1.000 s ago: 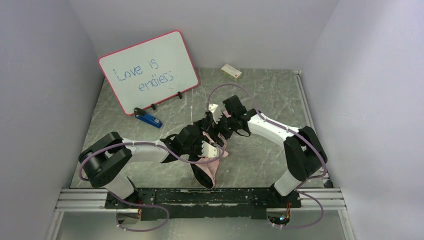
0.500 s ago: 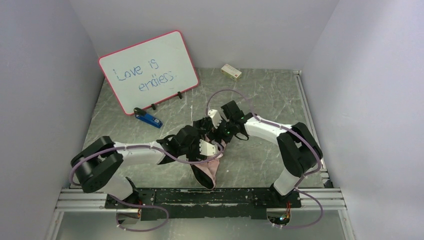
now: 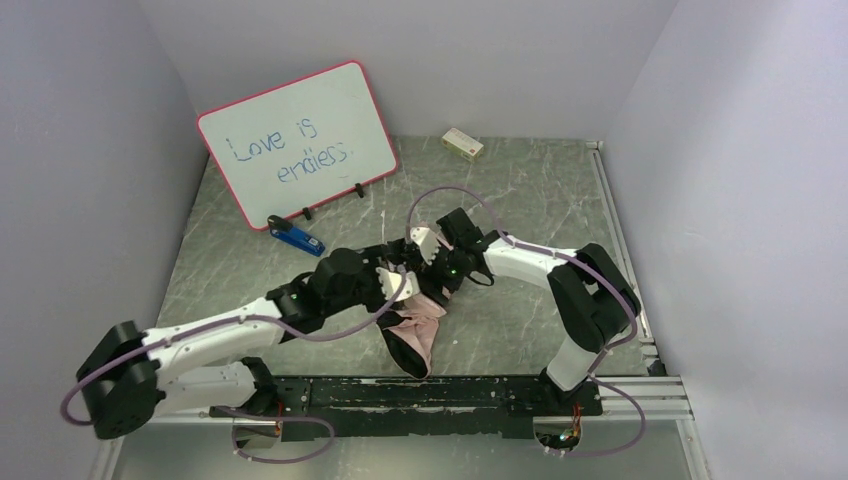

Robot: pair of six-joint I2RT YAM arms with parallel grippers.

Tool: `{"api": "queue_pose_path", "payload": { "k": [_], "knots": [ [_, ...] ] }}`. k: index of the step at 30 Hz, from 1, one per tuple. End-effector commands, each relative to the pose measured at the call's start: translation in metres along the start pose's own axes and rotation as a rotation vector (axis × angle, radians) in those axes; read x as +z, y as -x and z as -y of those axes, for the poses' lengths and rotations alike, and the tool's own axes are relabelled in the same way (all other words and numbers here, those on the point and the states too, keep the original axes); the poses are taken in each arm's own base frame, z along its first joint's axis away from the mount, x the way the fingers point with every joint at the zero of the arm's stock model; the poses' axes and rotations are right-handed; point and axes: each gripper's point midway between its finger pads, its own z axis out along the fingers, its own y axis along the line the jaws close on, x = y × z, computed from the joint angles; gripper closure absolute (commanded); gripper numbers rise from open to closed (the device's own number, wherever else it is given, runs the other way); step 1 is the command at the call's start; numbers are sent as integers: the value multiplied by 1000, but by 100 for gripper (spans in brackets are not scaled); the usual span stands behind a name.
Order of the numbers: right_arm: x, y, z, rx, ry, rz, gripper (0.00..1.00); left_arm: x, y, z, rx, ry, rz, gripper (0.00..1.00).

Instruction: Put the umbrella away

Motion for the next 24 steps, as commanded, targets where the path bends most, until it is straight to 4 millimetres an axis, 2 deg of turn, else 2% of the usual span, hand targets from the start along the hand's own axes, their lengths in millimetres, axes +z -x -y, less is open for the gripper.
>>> {"api": "queue_pose_path", "payload": {
  "k": [1, 3, 6, 10, 13, 18, 24],
  "knots": [
    [11, -44, -9, 4, 13, -129, 22, -29, 5, -6, -129, 55, 34, 16],
    [10, -43, -12, -20, 10, -117, 27, -46, 15, -17, -188, 111, 80, 15],
    [9, -40, -18, -62, 18, -94, 38, -66, 23, -23, -273, 137, 119, 15],
    [7, -37, -19, -117, -7, -69, 55, -81, 28, -30, -385, 169, 123, 17],
    [4, -32, -19, -172, -39, -42, 68, -81, 25, -30, -445, 174, 88, 17],
    [5, -31, -21, -301, -131, -45, 80, -73, 15, -30, -529, 195, -4, 15],
    [5, -36, -26, -419, -215, -25, 83, -70, 23, -36, -553, 216, 36, 8]
  ]
}}
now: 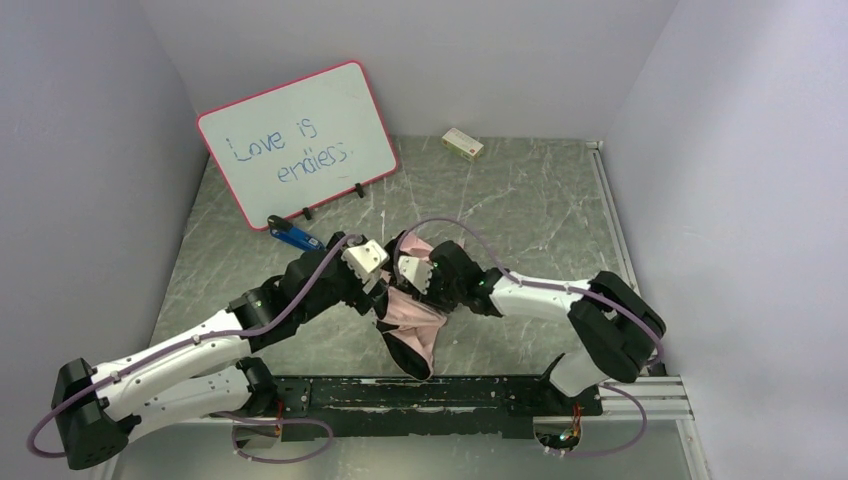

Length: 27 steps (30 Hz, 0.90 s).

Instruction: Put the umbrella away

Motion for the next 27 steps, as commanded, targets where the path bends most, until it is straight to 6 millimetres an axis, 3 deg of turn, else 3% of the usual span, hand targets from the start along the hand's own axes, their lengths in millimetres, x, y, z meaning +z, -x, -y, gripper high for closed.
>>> {"api": "queue_pose_path", "payload": {
  "k": [1, 13, 18, 22, 27],
  "knots": [
    [0, -32, -23, -116, -1, -88, 83, -5, 20, -8, -64, 45, 56, 5],
    [-14, -30, -36, -451, -189, 14, 79, -2, 25, -13, -55, 56, 49, 3],
    [-21, -39, -29, -550, -310, -17, 77, 4, 40, -13, -53, 34, 53, 3],
    [-24, -37, -25, -610, -390, -23, 78, 11, 47, 0, -55, -49, 36, 3],
    [-25, -30, -25, -636, -436, -1, 80, 18, 44, 0, -71, -45, -3, 3]
  ]
}}
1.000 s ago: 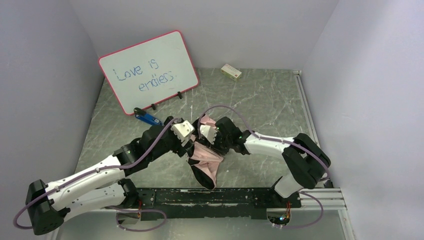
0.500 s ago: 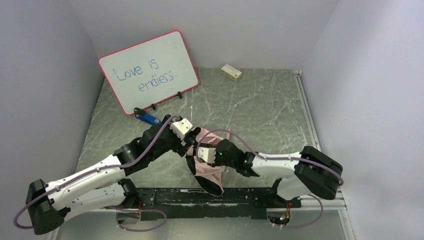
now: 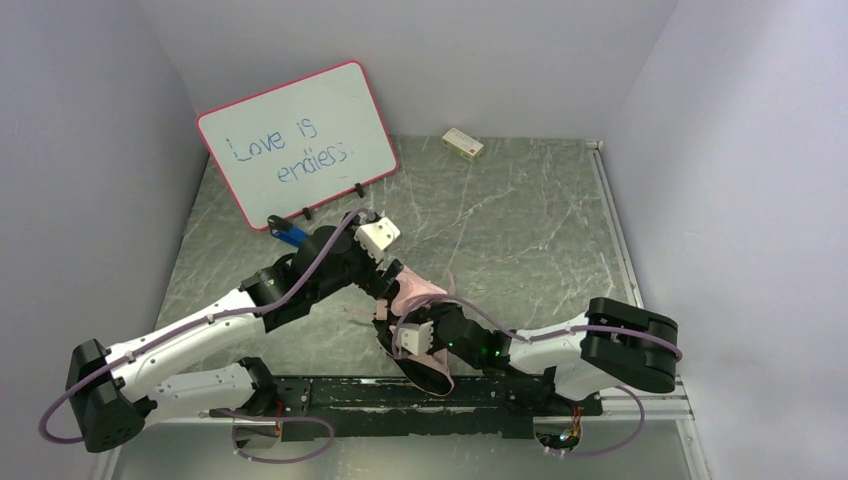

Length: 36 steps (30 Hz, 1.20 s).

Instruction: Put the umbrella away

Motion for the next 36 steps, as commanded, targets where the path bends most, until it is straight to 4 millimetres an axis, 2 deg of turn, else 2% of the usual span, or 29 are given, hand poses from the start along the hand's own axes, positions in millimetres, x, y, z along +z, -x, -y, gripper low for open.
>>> {"api": "queue_pose_path", "payload": {
  "k": [1, 7, 9, 10, 14, 20, 24, 30, 36],
  "knots": [
    [-7, -31, -10, -117, -11, -119, 80, 2, 4, 5, -25, -38, -18, 3],
    [-8, -32, -10, -176, -43, -127, 80, 9, -2, 17, 8, -115, -47, 3],
    [-8, -29, -10, -167, -44, -118, 81, 15, -9, 24, 29, -156, -87, 3],
    [-8, -29, -11, -166, -41, -116, 81, 16, -13, 33, 43, -214, -105, 3],
    [-8, -30, -12, -175, -40, -121, 81, 26, -40, 50, 69, -302, -206, 3],
    [-9, -27, -11, -176, -42, -103, 80, 38, -70, 57, 120, -349, -303, 3],
    [-8, -22, -11, -179, -51, -87, 80, 45, -92, 70, 179, -451, -390, 3],
    [-7, -16, -12, -189, -53, -65, 80, 57, -114, 93, 199, -597, -454, 3],
    [-9, -12, -11, -185, -70, -50, 80, 56, -147, 108, 182, -698, -564, 3]
  ]
}}
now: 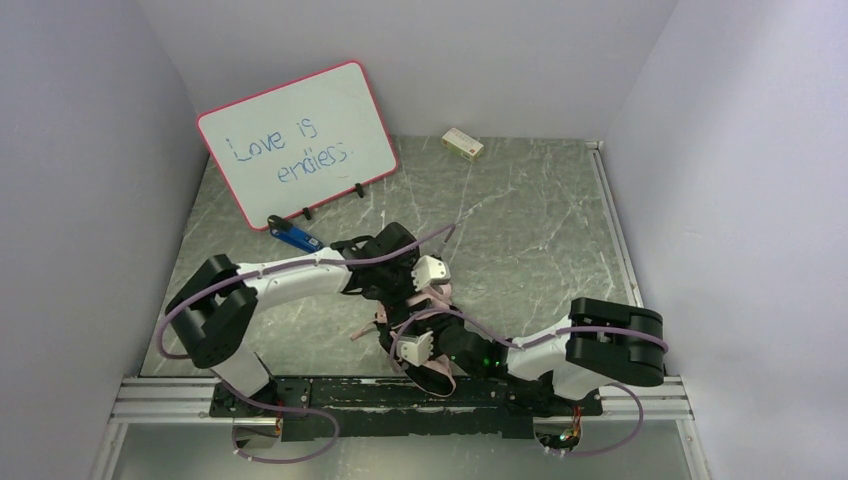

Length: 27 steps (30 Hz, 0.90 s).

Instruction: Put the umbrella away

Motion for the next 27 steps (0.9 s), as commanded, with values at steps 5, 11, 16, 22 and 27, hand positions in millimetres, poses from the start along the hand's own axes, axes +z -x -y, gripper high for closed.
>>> {"api": "queue_pose_path", "payload": {
  "k": [5, 11, 16, 22, 27],
  "knots": [
    [-5, -14, -10, -49, 6, -46, 80, 25, -33, 33, -19, -211, -98, 3],
    [-1, -19, -3, -55, -56, -93, 80, 35, -45, 46, -37, -294, -121, 3],
    [4, -17, 9, -44, -126, -119, 80, 43, -54, 59, -40, -344, -154, 3],
    [8, -12, 16, -20, -157, -113, 79, 49, -66, 69, -21, -362, -214, 20],
    [3, -9, 22, -15, -157, -100, 70, 53, -73, 71, -9, -369, -259, 48]
  ]
}}
